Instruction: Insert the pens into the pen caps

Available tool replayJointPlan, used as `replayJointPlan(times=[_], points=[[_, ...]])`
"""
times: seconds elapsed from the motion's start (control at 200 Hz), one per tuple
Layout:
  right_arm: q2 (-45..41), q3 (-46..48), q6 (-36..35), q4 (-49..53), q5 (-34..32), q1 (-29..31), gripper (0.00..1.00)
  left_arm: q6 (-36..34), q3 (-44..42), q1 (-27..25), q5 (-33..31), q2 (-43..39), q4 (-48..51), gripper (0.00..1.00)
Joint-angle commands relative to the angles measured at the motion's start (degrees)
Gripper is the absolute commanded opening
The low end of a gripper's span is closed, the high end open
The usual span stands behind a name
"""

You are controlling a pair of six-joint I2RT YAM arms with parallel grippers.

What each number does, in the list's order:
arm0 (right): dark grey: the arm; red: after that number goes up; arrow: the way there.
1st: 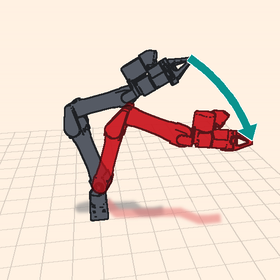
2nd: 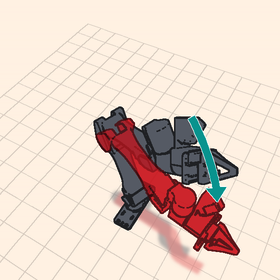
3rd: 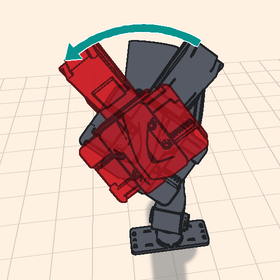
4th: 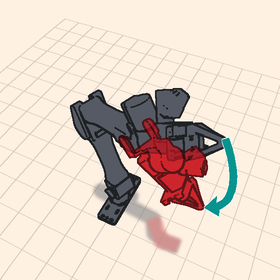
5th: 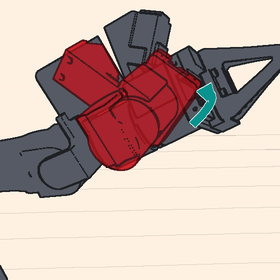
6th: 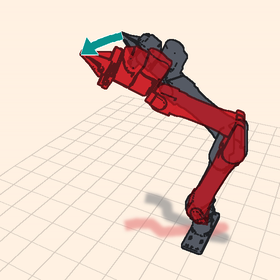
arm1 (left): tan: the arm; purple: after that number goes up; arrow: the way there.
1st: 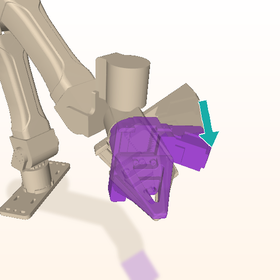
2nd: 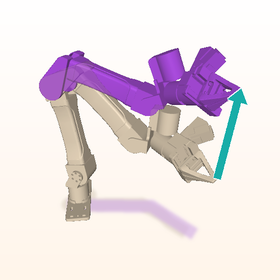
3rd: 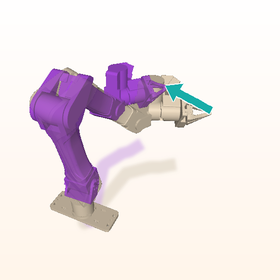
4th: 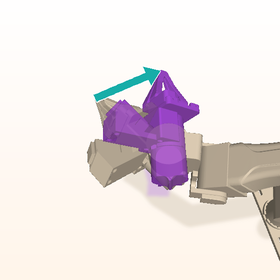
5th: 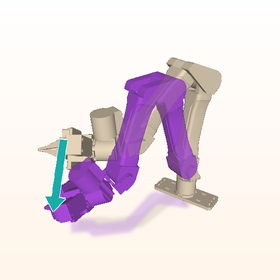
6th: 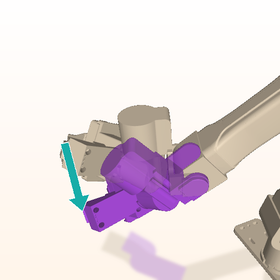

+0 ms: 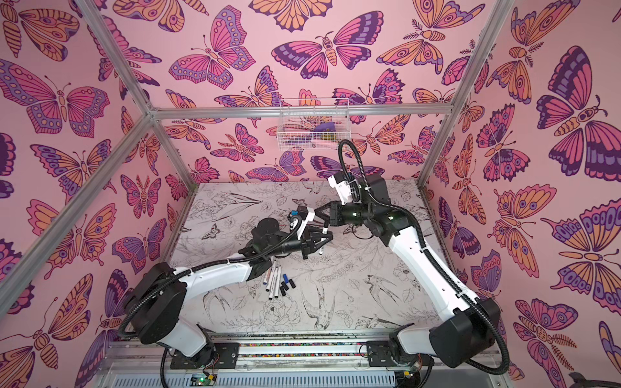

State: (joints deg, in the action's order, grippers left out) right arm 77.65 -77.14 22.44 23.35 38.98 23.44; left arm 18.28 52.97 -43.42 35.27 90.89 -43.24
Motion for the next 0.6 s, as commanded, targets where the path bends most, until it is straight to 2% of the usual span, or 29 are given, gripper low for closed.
replayJointPlan(times=[0.0,0.365,0.596], points=[[0.05,3.55,1.47,1.61,0.39,0.46,0.1,-1.52,2.78,0.53,-4.52,-1.45,-9.04,0.0],[1.54,7.55,1.05,4.19,-3.74,2.15,0.03,-13.82,11.09,0.09,-18.98,-4.66,-12.3,0.0],[4.44,7.0,-1.78,9.31,-3.54,2.13,0.01,-17.19,14.4,0.35,-22.67,-5.11,-15.44,0.0]])
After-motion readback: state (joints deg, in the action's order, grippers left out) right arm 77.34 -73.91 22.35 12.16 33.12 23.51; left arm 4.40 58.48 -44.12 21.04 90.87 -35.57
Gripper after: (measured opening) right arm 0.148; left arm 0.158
